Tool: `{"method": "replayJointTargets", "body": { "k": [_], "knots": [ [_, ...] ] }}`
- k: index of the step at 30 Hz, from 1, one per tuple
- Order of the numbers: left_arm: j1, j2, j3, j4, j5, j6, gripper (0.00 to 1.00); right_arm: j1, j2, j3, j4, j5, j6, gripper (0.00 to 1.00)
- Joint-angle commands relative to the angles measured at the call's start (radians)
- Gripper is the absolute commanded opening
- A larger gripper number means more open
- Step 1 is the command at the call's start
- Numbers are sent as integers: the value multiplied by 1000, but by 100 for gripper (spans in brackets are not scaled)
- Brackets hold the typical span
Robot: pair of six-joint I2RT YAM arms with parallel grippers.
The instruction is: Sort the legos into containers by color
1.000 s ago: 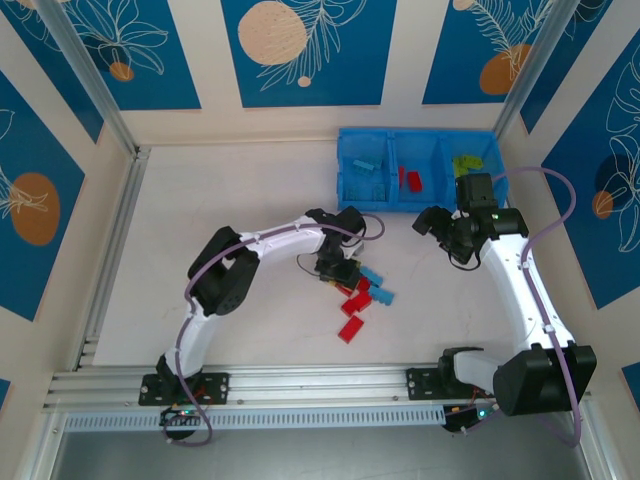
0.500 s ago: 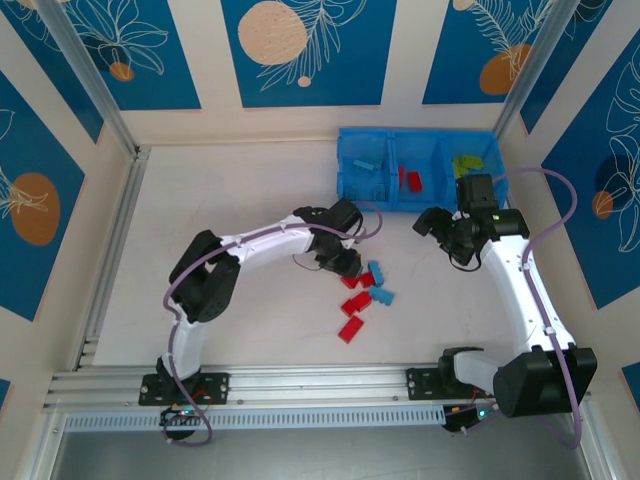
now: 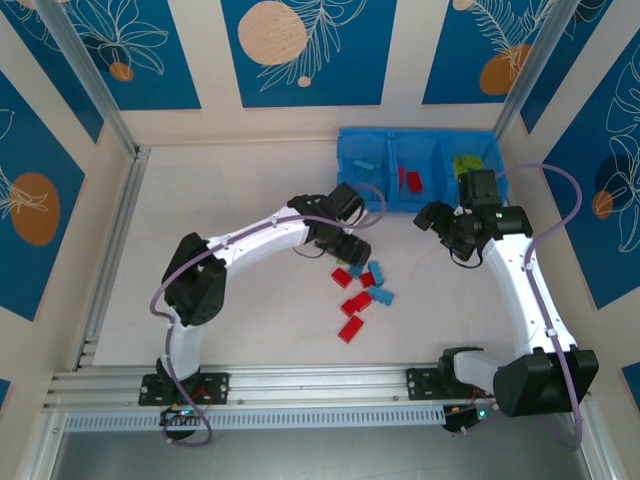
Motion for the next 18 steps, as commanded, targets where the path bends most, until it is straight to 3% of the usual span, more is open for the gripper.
{"method": "replayJointTargets", "body": {
  "k": [1,11,18],
  "knots": [
    [2,-27,-71,-52,-112,26,88,2,-24,-21,0,-27,23,85],
    [-6,59,-56,19,64,68,94,3,7,7,-17,-13,-2,85],
    [-6,142,-14,-27,25,112,86,2,6,12,-20,-6,-2,85]
  ]
}}
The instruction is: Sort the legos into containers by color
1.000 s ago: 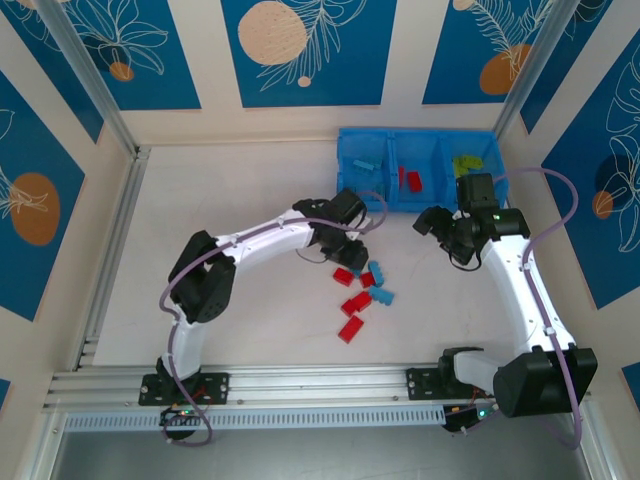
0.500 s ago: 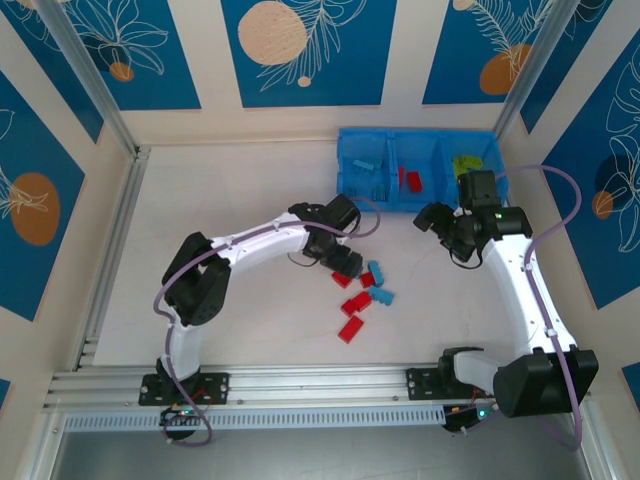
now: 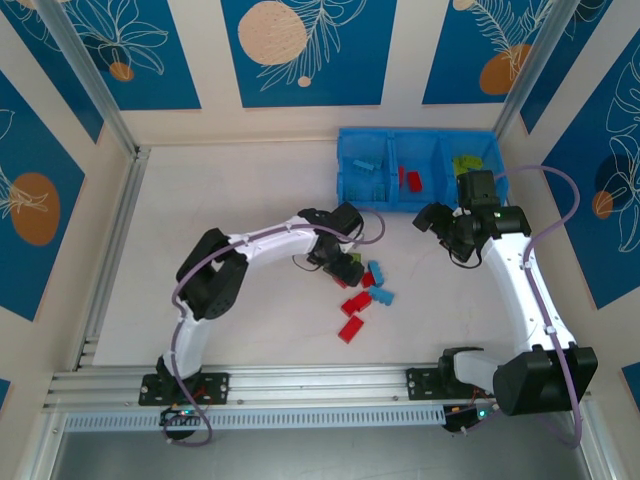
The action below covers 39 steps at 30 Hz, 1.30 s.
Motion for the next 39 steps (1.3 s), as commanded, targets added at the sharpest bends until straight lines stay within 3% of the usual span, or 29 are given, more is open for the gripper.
{"method": "replayJointTargets", "body": {
  "k": [1,5,10,16,24,29,32,36,39],
  "knots": [
    [-5,35,29,-27,-4,48,83,2,-2,20,-20,1,-10,85],
    [-5,75,64,-33,7,61,67,-1,2,19,-20,1,-16,85],
    [-7,104,78,-36,3,53,55,-3,3,15,-20,-2,-16,85],
    [-8,96,61,-66,-31,52,51,-3,3,19,-20,-4,-19,85],
    [-7,-44,71,-56,-57,34,44,-6,10,27,-18,-10,-19,85],
    [-12,-92,260,-66,12,14,43,-10,13,45,-18,-13,-13,85],
    [-13,-37,449,-41,-4,10,43,-12,15,58,-16,-10,-5,85],
    [-5,189,841,11,-101,-11,43,-16,4,64,-25,1,21,85],
    [29,384,1082,91,-111,-97,43,-23,-22,57,-35,3,43,85]
  ]
}}
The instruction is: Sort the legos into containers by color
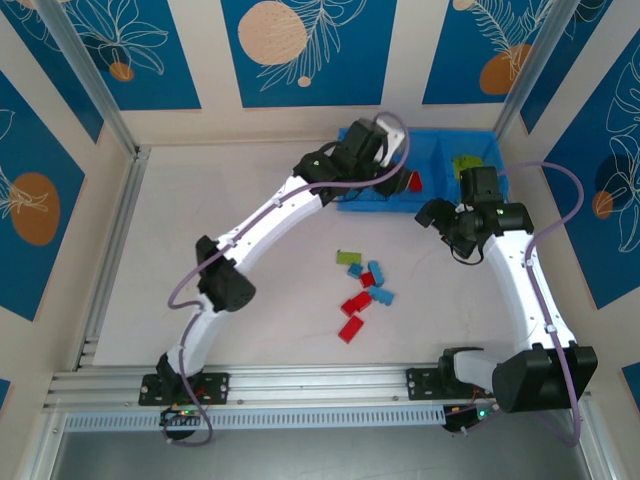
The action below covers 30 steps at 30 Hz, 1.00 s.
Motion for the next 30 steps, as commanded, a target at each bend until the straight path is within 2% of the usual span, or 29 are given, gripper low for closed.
{"method": "replayJointTargets", "body": {
  "k": [1,4,8,16,17,20,22,26,30],
  "knots": [
    [40,215,131,99,-40,-118,42,-12,-45,23,-35,1,41,85],
    [71,281,133,303,-18,-227,42,-13,-78,23,-58,-1,56,85],
    [71,328,133,523,-19,-235,41,-14,-129,4,-93,16,49,85],
    [53,407,139,678,-67,-275,40,-31,-200,-24,-135,28,53,85],
    [50,416,144,679,-74,-286,43,-31,-205,-24,-139,25,57,85],
    [47,441,164,676,-83,-305,65,-31,-221,-32,-147,12,71,85],
    [46,436,164,662,-88,-304,74,-31,-235,-44,-150,9,78,85],
    [50,387,164,607,-81,-254,80,-31,-255,-54,-154,11,76,85],
    [65,270,113,554,-63,-215,82,-33,-254,-60,-159,12,55,86]
  ]
}}
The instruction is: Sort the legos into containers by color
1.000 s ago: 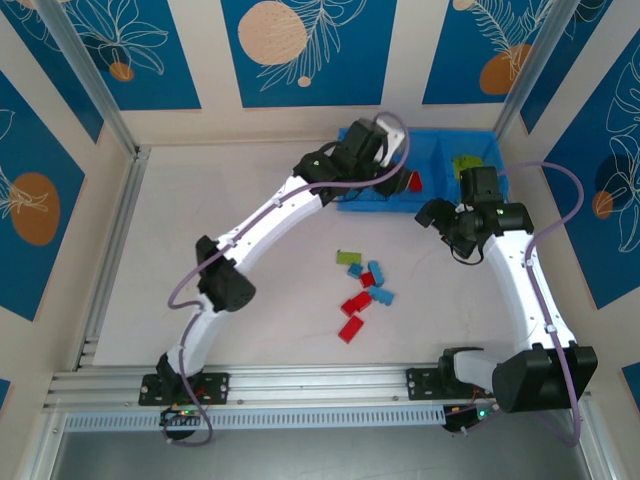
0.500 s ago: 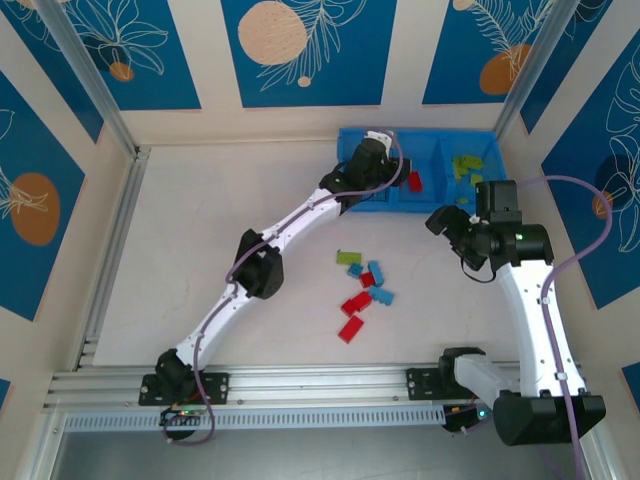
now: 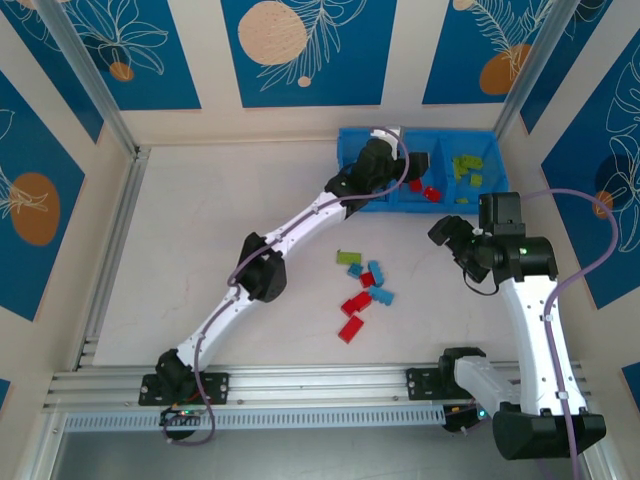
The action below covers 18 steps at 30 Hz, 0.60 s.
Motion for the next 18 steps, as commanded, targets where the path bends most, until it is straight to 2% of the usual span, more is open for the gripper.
{"method": "replayJointTargets", "body": {
  "k": [1,3,6,9,13,18],
  "knots": [
    [17,-172,-53,-22,8,49,83,-6,-7,-18,-22,-4,-10,86],
    [24,-286,-192,38,23,66,83,-8,3,-28,-3,-27,-20,86],
    [33,-504,-495,169,33,104,84,-3,38,-24,22,-76,-39,86],
    [42,-722,-766,221,40,164,86,53,82,-28,64,-100,-82,86],
    [44,-990,-1051,97,9,313,88,176,172,-45,92,-92,-116,86],
    [46,-1272,-1312,-97,-81,433,89,344,290,-96,170,-44,-129,85]
  ]
}}
